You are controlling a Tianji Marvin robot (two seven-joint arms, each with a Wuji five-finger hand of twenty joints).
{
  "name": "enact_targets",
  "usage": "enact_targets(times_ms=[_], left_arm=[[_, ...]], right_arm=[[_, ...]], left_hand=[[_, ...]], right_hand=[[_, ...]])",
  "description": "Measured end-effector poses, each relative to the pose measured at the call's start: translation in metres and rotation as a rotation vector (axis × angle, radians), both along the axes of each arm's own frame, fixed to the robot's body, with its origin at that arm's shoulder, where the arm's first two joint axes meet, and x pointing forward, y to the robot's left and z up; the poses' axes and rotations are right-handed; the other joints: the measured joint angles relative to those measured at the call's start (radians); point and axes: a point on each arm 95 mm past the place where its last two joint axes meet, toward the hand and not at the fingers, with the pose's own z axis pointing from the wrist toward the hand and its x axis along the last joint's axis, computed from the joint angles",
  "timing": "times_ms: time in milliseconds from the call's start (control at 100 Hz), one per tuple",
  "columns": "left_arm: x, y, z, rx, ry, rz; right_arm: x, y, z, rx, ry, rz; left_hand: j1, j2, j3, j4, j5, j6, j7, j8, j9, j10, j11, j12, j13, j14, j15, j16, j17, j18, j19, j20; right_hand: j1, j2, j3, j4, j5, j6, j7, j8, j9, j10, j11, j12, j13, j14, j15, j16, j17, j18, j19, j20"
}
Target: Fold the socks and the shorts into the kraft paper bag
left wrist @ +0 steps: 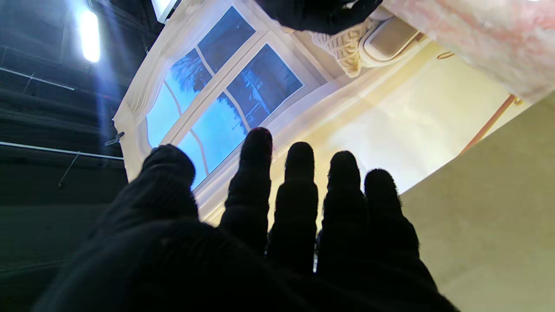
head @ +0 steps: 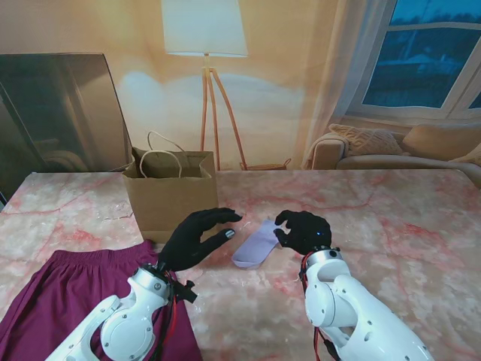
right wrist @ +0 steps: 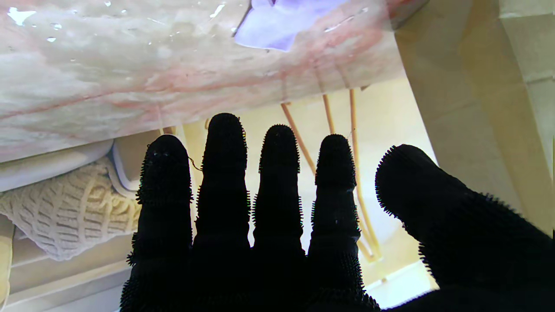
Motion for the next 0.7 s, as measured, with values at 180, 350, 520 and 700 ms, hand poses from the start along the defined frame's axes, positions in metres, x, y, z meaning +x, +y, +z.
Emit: enact_targets(times_ms=[180, 350, 520, 700], left_arm=[[0.003, 0.002, -0.015, 0.016, 0.024, -0.004], [0.005, 0.001, -0.021, 0.016, 0.034, -0.017], [0.009, 0.001, -0.023, 0.027, 0.036, -0.022], [0.009, 0.001, -0.023, 0.032, 0.034, -0.022]], right_arm=[[0.02, 0.007, -0.009, -0.049, 0.036, -0.004], [0.039, 0.014, -0.026, -0.109, 0.071, -0.029], [0.057, 0.018, -0.043, -0.125, 0.077, -0.061], [0.073, 0.02, -0.054, -0.135, 0.097, -0.089]], left_hand=[[0.0, 0.0, 0.0, 0.0, 0.0, 0.0, 0.0, 0.0, 0.0, 0.001, 0.0, 0.0, 0.0, 0.0, 0.0, 0.0, 0.0, 0.0, 0.0, 0.0], [0.0, 0.0, 0.0, 0.0, 0.0, 0.0, 0.01, 0.0, 0.0, 0.001, 0.0, 0.0, 0.0, 0.0, 0.001, 0.0, -0.001, 0.0, 0.0, 0.0], [0.0, 0.0, 0.015, 0.0, 0.0, 0.0, 0.014, 0.0, 0.0, 0.001, 0.0, 0.0, 0.0, 0.0, 0.011, 0.0, -0.001, 0.0, 0.0, 0.0], [0.0, 0.0, 0.015, 0.0, 0.0, 0.0, 0.023, 0.0, 0.0, 0.001, 0.0, 0.0, 0.0, 0.0, 0.014, 0.0, -0.001, -0.001, 0.0, 0.0]], right_hand=[[0.076, -0.077, 0.014, -0.017, 0.0, 0.0, 0.025, -0.014, 0.0, 0.001, 0.0, -0.001, 0.001, 0.0, 0.0, 0.0, 0.012, 0.0, 0.026, -0.002], [0.135, -0.116, 0.053, -0.017, 0.0, -0.001, 0.052, -0.041, 0.012, 0.001, 0.01, -0.001, 0.013, 0.0, 0.035, 0.0, 0.026, 0.0, 0.064, -0.002], [0.161, -0.133, 0.077, -0.017, 0.0, -0.003, 0.063, -0.043, 0.014, 0.001, 0.019, -0.001, 0.025, 0.0, 0.064, 0.024, 0.035, 0.0, 0.078, -0.002], [0.159, -0.168, 0.077, -0.017, -0.002, -0.001, 0.063, -0.023, -0.003, 0.001, 0.032, -0.001, 0.022, 0.0, 0.088, 0.05, 0.032, -0.001, 0.099, 0.0]])
